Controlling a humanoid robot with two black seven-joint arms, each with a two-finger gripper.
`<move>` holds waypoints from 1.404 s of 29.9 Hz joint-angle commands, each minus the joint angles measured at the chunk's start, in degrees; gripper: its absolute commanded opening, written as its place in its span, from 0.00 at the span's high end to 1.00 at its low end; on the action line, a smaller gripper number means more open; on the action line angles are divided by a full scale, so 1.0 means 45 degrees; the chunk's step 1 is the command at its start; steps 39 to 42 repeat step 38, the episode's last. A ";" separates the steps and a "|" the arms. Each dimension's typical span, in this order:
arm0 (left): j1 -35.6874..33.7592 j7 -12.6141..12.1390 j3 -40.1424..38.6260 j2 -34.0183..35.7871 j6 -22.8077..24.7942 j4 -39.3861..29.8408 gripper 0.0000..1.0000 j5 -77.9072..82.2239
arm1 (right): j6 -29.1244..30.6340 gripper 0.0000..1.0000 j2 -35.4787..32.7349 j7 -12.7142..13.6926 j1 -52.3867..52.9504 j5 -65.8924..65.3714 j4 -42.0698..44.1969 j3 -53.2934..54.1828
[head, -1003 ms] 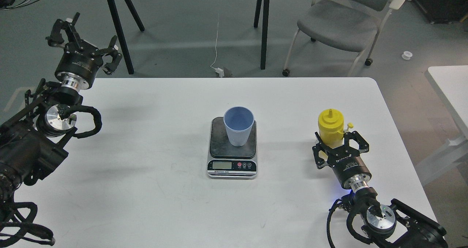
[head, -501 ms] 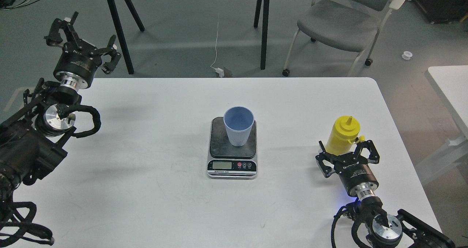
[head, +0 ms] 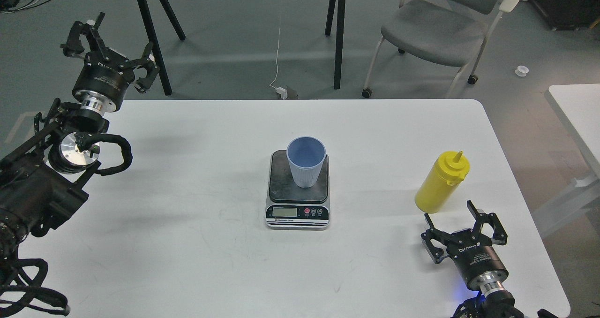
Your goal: Pour seasoning into cup on scale with both arms
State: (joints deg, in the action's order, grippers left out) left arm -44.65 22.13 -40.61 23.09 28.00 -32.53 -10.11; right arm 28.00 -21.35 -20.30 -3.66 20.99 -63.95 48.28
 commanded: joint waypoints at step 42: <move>-0.0019 -0.0054 -0.0723 0.0064 0.0000 0.0002 0.01 -0.0058 | 0.0000 0.00 -0.0509 0.0215 1.2630 -0.2594 1.0969 -0.0711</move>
